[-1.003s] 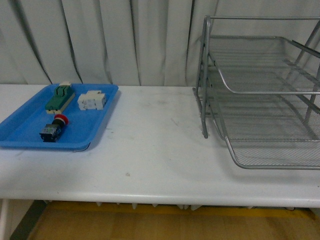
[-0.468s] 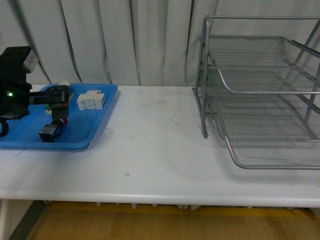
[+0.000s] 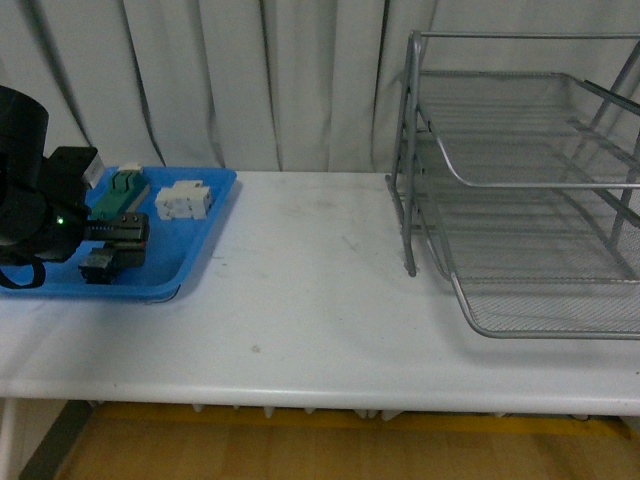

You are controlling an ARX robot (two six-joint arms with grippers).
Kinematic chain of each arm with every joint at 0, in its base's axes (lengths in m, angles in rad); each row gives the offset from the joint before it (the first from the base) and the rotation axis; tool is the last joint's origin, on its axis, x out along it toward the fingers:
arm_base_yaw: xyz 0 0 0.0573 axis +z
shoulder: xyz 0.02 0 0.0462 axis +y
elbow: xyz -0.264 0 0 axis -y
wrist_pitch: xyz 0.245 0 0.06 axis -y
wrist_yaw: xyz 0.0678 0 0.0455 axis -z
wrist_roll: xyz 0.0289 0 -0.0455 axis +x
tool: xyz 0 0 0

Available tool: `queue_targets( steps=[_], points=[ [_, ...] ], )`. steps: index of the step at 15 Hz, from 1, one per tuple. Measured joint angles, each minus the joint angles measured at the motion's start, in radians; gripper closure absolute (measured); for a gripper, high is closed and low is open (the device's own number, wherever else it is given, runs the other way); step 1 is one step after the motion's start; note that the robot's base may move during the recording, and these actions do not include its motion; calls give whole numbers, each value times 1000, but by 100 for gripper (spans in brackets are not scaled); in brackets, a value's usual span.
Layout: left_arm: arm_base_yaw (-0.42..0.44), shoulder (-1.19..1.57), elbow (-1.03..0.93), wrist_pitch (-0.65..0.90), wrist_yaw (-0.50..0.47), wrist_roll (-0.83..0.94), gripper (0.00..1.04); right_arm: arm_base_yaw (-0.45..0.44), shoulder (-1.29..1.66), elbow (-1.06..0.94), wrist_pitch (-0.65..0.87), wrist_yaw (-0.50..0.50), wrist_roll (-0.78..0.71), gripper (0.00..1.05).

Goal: Place button on rack with both arms

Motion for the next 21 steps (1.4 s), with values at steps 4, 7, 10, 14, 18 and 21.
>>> queue_targets(
  steps=[4,7,10,14,18,21],
  points=[
    [22,71,79,-19,-2,37,7,0,0,0,0,0,0,6],
    [20,100,119,-30,-13,49,7,0,0,0,0,0,0,6],
    [11,134,148,-39,-13,72,7,0,0,0,0,0,0,6],
    [7,139,155,-32,-13,108,43,0,0,0,0,0,0,6],
    [9,127,138,-27,-32,123,68,0,0,0,0,0,0,6],
    [6,54,68,-13,-19,121,68,0,0,0,0,0,0,6]
  ],
)
